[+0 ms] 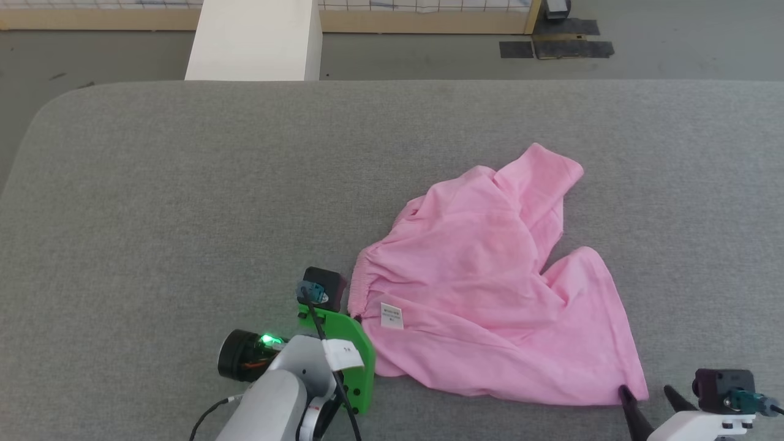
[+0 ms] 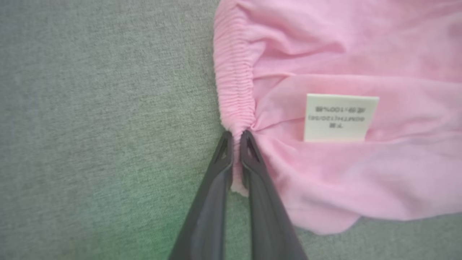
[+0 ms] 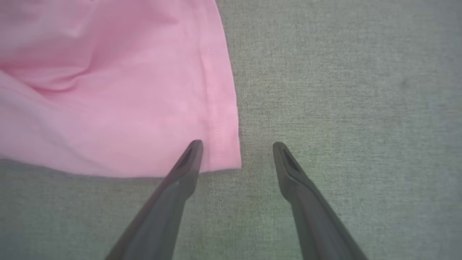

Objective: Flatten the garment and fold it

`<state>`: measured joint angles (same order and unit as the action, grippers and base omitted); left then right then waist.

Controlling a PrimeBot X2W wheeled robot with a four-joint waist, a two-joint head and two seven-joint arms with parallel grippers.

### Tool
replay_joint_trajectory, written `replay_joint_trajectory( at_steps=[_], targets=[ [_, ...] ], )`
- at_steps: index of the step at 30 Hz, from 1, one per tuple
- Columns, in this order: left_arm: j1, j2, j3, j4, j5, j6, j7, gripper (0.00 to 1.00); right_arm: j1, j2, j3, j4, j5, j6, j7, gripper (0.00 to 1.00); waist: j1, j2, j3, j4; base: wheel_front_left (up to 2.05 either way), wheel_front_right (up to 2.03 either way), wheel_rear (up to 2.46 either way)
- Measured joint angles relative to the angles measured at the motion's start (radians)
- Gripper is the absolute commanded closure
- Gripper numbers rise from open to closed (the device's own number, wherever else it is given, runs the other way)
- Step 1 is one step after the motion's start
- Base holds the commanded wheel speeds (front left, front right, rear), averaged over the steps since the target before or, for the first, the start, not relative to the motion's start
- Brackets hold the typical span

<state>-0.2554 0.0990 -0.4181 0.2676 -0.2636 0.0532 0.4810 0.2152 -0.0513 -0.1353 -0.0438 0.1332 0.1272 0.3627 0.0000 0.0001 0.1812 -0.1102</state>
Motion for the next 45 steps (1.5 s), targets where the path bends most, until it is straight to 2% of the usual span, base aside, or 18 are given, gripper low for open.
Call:
replay_joint_trajectory(
  at_steps=[7,8,9,10,17,22,28,31,34,38,41,45],
  targets=[
    [0.003,-0.003,-0.001,-0.016,-0.015,0.000,-0.017,1.00,-0.036,-0.001,0.006,0.049,-0.012,0.000,0.054,0.00,0.0000,-0.0001,0.020,0.021,0.00,0.00,0.00],
    [0.003,-0.003,-0.002,-0.016,-0.019,0.000,-0.019,1.00,-0.046,-0.002,0.007,0.055,-0.011,0.000,0.072,0.16,0.0000,-0.0001,0.023,0.023,0.00,0.00,0.00],
    [0.002,-0.003,-0.002,-0.016,-0.020,0.000,-0.023,1.00,-0.051,-0.003,0.009,0.056,-0.012,0.000,0.092,0.67,0.0000,0.0000,0.025,0.026,0.00,0.00,0.00],
    [0.003,-0.003,-0.002,-0.016,-0.020,0.000,-0.025,1.00,-0.052,-0.004,0.012,0.055,-0.015,0.000,0.108,1.00,0.0000,0.0000,0.026,0.028,0.00,0.00,0.00],
    [0.014,-0.005,0.005,-0.017,-0.040,-0.002,-0.065,1.00,-0.051,-0.003,0.016,0.011,-0.017,0.000,0.202,1.00,0.0000,0.0000,0.019,0.034,0.00,0.00,0.00],
    [0.045,-0.005,0.043,-0.063,-0.084,-0.010,-0.171,1.00,-0.033,0.000,0.006,-0.077,0.022,0.000,0.209,1.00,0.0000,0.0000,-0.007,0.027,0.00,0.00,0.00],
    [0.047,-0.006,0.093,-0.192,-0.148,-0.048,-0.267,1.00,-0.042,0.000,-0.015,-0.227,0.034,0.000,0.222,1.00,0.0000,0.0000,-0.046,0.024,0.00,0.00,0.00],
    [0.038,-0.004,0.125,-0.260,-0.211,-0.078,-0.277,1.00,-0.072,0.000,-0.002,-0.296,0.044,0.000,0.261,1.00,0.0000,0.0000,-0.066,0.025,0.00,0.00,0.00],
    [-0.009,0.002,0.152,-0.314,-0.291,-0.117,-0.232,1.00,-0.147,-0.011,0.038,-0.348,0.019,0.000,0.315,1.00,0.0000,0.0000,-0.080,0.027,0.00,0.00,0.00],
    [-0.138,0.047,0.198,-0.349,-0.395,-0.141,-0.120,1.00,-0.332,-0.087,0.103,-0.355,0.016,0.000,0.384,1.00,0.0000,0.0000,-0.077,0.022,0.00,0.00,0.00],
    [-0.251,0.059,0.255,-0.346,-0.473,-0.132,-0.049,1.00,-0.486,-0.130,0.130,-0.315,0.027,0.000,0.420,1.00,0.0000,0.0000,-0.058,0.018,0.00,0.00,0.00],
    [-0.413,0.064,0.325,-0.308,-0.524,-0.091,-0.008,1.00,-0.689,-0.156,0.155,-0.197,0.052,0.000,0.446,1.00,0.0000,0.0000,-0.016,0.013,0.00,0.00,0.00]
  ],
)
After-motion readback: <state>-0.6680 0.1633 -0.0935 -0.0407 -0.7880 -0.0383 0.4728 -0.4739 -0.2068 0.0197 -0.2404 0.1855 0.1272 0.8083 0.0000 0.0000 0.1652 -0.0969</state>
